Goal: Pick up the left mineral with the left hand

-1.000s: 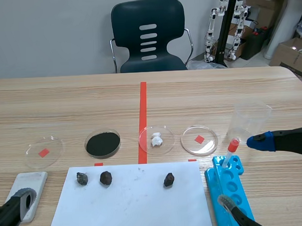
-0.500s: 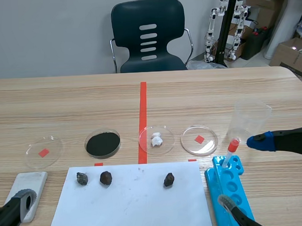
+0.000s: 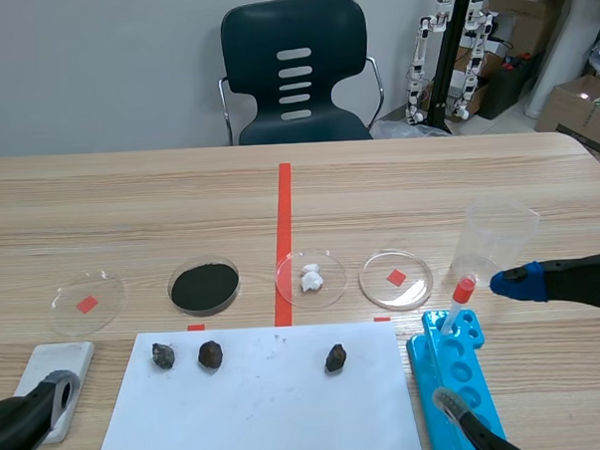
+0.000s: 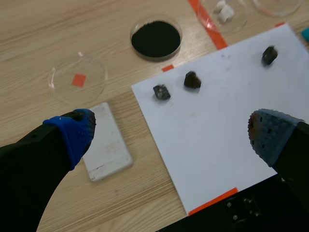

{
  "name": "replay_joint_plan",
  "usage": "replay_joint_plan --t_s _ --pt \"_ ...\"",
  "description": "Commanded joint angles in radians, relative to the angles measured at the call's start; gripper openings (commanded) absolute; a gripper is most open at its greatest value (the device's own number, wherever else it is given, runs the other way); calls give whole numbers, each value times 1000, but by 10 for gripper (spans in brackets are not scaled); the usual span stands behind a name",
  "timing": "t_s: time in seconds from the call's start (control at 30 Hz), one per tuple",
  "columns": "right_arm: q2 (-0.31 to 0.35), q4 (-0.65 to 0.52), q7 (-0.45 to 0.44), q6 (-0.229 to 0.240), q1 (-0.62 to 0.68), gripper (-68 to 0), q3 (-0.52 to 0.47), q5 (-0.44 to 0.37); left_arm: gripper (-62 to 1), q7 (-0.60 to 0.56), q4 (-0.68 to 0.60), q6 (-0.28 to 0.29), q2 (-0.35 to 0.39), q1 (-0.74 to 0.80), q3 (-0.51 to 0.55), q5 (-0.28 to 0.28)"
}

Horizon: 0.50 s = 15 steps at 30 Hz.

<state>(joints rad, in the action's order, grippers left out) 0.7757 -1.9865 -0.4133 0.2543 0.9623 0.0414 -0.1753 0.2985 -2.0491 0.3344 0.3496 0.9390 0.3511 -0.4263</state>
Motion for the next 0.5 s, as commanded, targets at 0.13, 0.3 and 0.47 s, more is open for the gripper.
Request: replay_joint_plan --t_s 0.13,0.3,0.47 --pt "0 -5 -11 0 -1 -146 -1 -11 14 178 -13 -68 -5 -132 -72 -7" --pt "0 -5 -11 0 -1 -146 -1 -11 14 334 -12 -239 0 -251 -187 -6" --pt "0 -5 -11 0 -1 -146 -1 -11 14 463 -11 -465 24 -362 -321 -6"
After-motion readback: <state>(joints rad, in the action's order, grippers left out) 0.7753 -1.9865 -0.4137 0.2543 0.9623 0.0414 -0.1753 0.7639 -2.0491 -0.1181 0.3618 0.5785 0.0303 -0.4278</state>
